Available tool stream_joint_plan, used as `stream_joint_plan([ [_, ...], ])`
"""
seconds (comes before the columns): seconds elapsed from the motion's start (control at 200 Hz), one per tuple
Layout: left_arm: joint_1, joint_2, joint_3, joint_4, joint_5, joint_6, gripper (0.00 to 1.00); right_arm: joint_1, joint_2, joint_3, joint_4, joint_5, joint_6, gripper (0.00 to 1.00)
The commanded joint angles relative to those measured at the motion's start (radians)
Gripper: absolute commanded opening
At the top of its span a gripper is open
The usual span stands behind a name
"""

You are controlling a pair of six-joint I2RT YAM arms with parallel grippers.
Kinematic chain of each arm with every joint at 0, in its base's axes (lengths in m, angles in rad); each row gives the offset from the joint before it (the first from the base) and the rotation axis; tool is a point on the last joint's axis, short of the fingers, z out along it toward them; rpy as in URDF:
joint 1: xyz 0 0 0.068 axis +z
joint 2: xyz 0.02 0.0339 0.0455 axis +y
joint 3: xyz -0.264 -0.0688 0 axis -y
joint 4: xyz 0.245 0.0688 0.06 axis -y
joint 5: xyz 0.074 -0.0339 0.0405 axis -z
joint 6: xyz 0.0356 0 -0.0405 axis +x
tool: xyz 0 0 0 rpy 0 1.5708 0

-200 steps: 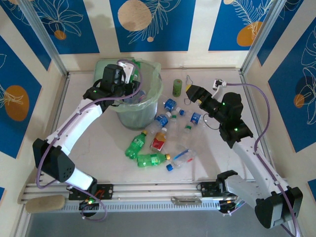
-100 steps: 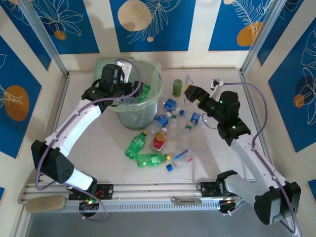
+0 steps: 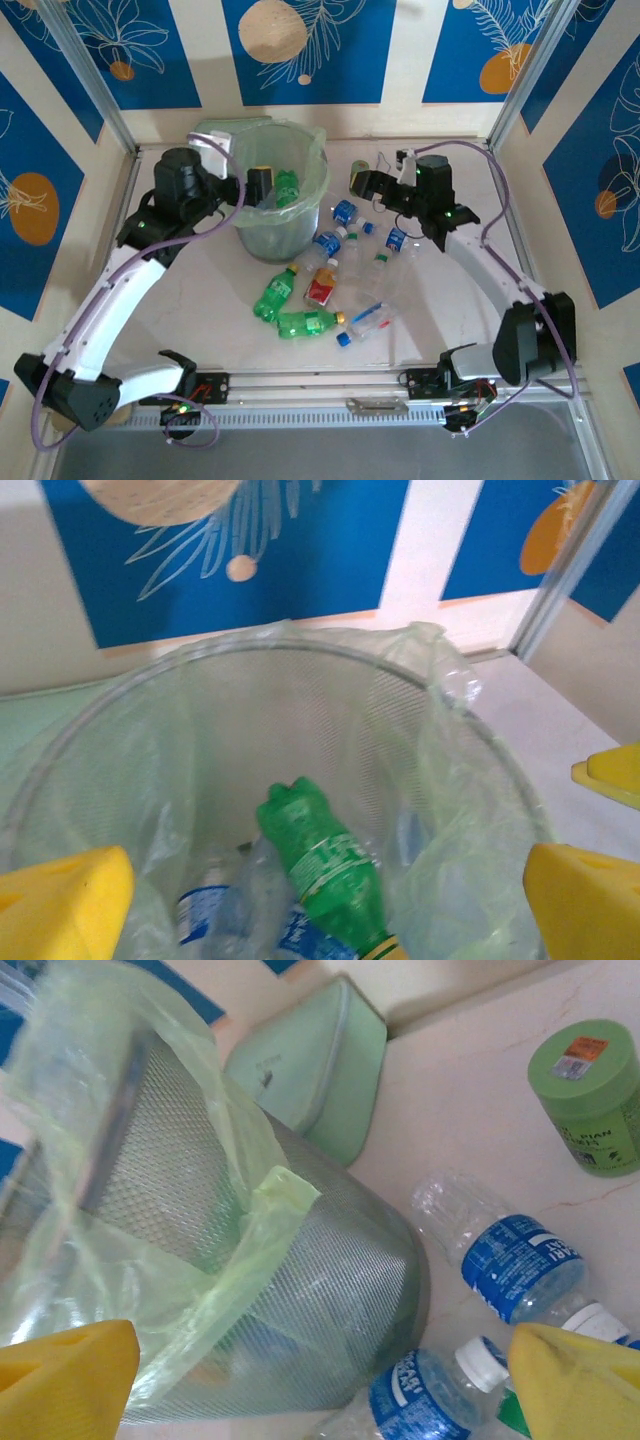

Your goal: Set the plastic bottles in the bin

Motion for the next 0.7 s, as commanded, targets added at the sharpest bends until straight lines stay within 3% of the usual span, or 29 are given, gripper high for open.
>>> stream_joint_plan([
  [0.0,0.077,-0.063,-0.072,0.036,-0.082,-0.046,1.00,-0.002,0.087,0.089,-0.116,-0.056,-0.150,0.96],
  [0.18,0.207,-0.176,-0.211,0.083,-0.077,-0.187,1.00,0.000,0.288,0.276,-0.318,-0.089,-0.306,0.94],
  [0.325,0.288,-0.285,-0.332,0.101,-0.036,-0.289,1.00,0.020,0.424,0.414,-0.459,-0.020,-0.430,0.93],
  [0.52,0.313,-0.413,-0.487,0.138,0.019,-0.367,1.00,0.060,0.580,0.571,-0.604,0.048,-0.557,0.93],
  [0.695,0.316,-0.431,-0.554,0.167,0.062,-0.414,1.00,0.112,0.688,0.671,-0.664,0.170,-0.638,0.93],
])
